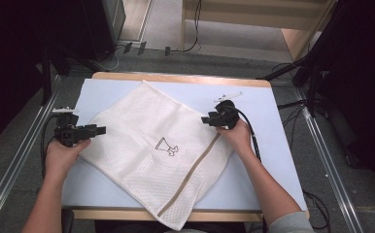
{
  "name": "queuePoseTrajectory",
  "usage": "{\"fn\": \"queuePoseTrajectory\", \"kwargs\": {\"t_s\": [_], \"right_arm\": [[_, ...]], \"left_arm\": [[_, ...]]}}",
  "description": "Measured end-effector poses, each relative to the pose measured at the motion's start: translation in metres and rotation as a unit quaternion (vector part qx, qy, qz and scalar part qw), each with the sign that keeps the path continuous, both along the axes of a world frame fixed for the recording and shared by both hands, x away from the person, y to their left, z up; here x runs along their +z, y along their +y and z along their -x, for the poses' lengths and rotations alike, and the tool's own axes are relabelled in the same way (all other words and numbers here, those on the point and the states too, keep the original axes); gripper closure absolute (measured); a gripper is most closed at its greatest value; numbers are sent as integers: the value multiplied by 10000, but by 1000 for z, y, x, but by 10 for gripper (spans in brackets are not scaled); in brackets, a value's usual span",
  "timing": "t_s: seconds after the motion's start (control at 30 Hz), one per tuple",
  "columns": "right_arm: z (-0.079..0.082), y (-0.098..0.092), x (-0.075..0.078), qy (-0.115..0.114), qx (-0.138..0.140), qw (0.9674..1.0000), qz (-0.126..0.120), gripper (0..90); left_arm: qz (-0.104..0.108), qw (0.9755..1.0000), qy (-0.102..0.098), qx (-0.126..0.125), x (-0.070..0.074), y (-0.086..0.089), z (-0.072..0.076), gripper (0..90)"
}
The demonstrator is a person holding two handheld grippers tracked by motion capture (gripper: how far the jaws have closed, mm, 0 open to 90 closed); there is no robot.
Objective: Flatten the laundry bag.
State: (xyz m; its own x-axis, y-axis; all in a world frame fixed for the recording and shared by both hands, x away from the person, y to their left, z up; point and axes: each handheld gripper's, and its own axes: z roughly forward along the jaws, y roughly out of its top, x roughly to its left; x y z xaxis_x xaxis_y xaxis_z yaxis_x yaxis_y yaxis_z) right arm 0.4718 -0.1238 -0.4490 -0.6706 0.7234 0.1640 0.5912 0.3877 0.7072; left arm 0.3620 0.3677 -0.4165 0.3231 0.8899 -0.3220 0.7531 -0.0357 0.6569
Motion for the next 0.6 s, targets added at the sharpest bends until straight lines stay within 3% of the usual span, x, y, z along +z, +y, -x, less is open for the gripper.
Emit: {"fn": "queuePoseTrajectory", "kwargs": {"t_s": [0.03,0.17,0.37,0.47,0.6], "right_arm": [[-4,3,-1,-77,17,10000,-4,535],[-16,10,-3,-6,1,10000,0,490],[-25,25,-17,292,124,9994,134,482],[-21,29,-18,106,70,9992,372,606],[-19,26,-19,193,81,9995,254,794]], "left_arm": [[-9,10000,4,11,0,1,1,477],[8,10000,-21,54,0,5,5,480],[31,9999,-9,117,0,10,9,481],[31,9999,-11,143,0,12,10,481],[34,9999,-12,145,-1,11,9,481]]}}
